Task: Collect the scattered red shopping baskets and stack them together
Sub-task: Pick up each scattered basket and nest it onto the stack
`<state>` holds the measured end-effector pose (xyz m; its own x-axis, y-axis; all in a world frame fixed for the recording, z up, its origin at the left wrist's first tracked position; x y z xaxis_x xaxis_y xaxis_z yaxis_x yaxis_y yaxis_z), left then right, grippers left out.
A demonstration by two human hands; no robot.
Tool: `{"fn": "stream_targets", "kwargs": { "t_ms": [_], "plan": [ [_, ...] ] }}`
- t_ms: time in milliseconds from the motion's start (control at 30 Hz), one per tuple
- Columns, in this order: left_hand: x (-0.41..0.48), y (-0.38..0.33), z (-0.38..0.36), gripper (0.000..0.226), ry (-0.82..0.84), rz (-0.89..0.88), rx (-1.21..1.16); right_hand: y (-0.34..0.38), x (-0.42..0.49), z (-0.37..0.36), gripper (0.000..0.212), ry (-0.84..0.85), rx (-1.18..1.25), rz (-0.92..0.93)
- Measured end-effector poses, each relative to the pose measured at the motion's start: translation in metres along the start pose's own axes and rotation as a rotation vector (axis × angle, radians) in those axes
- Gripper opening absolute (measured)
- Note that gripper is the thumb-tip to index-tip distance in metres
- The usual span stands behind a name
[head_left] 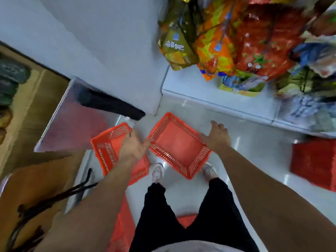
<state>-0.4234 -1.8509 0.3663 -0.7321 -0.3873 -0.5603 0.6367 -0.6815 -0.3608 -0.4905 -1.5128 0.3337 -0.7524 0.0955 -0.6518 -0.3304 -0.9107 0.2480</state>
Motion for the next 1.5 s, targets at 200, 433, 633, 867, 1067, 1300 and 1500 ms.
{"fn": "stream_targets", "kwargs": {
  "t_ms": [200,433,633,867,1067,1300,1500],
  "plan": [
    [0.102,0.0,-0.068,0.074,0.194,-0.196,0.142,-0.066,0.008,-0.102,0.077,-0.078,0.281,-0.342],
    [0.237,0.069,-0.205,0.079,0.193,-0.199,0.167,-0.169,0.073,-0.298,0.085,-0.146,0.468,-0.592],
    [0.339,0.143,-0.305,0.092,0.04,-0.234,0.19,-0.231,0.134,-0.433,0.083,-0.214,0.59,-0.669],
    [0.376,0.181,-0.349,0.064,-0.041,-0.244,-0.017,-0.247,0.172,-0.487,0.054,-0.339,0.752,-0.546],
    [0.352,0.171,-0.345,0.048,-0.121,-0.273,-0.064,-0.255,0.177,-0.471,0.019,-0.418,0.758,-0.546],
    [0.274,0.116,-0.277,0.043,-0.113,-0.295,-0.093,-0.253,0.111,-0.358,0.019,-0.482,0.76,-0.561],
    [0.168,0.01,-0.183,0.035,-0.131,-0.322,-0.112,-0.251,-0.001,-0.204,0.02,-0.555,0.783,-0.571]
  ]
}}
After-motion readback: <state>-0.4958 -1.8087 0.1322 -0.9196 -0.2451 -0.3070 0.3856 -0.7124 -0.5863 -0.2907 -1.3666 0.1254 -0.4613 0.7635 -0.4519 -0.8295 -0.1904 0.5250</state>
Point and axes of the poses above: each hand's wrist, its own x-axis towards the middle knuckle, its own z-axis out of the back of the hand, y = z × x, the point moved 8 cm from there along x, towards the middle knuckle, and after that the axes turned 5 degrees about -x, right-handed, at the moved point
